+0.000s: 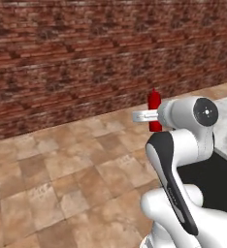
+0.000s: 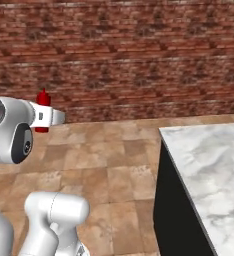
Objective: The dining table condiment station is running low on ketchup. Refill the condiment station by opening the cabinet and taking the ketchup from the cabinet and placing it on the dining table.
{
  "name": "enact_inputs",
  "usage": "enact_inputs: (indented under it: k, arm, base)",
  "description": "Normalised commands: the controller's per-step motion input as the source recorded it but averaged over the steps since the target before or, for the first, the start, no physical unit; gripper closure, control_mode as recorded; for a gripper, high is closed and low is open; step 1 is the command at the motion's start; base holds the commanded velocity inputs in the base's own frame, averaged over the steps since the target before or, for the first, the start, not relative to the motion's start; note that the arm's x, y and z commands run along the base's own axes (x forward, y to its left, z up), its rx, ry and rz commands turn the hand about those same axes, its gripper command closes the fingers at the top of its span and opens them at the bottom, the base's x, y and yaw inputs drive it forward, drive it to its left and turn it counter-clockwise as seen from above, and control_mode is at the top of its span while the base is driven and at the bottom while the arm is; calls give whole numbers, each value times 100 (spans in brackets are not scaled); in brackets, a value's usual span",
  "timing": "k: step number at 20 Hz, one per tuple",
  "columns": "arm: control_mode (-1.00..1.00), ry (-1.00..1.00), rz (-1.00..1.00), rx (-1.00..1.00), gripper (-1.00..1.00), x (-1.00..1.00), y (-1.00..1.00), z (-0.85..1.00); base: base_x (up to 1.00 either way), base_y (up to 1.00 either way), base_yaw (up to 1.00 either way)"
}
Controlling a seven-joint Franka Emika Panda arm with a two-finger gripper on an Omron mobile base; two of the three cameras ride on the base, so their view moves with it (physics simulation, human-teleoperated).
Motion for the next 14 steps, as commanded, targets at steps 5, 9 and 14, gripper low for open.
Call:
enact_inputs:
  k: [5,9,14]
  arm:
    - [100,0,0,0,100,0,0,0]
    - [100,0,0,0,100,0,0,0]
    - [100,0,0,0,100,0,0,0]
  base:
    - [100,8,-9]
    - [100,9,-15]
    - [91,1,-26]
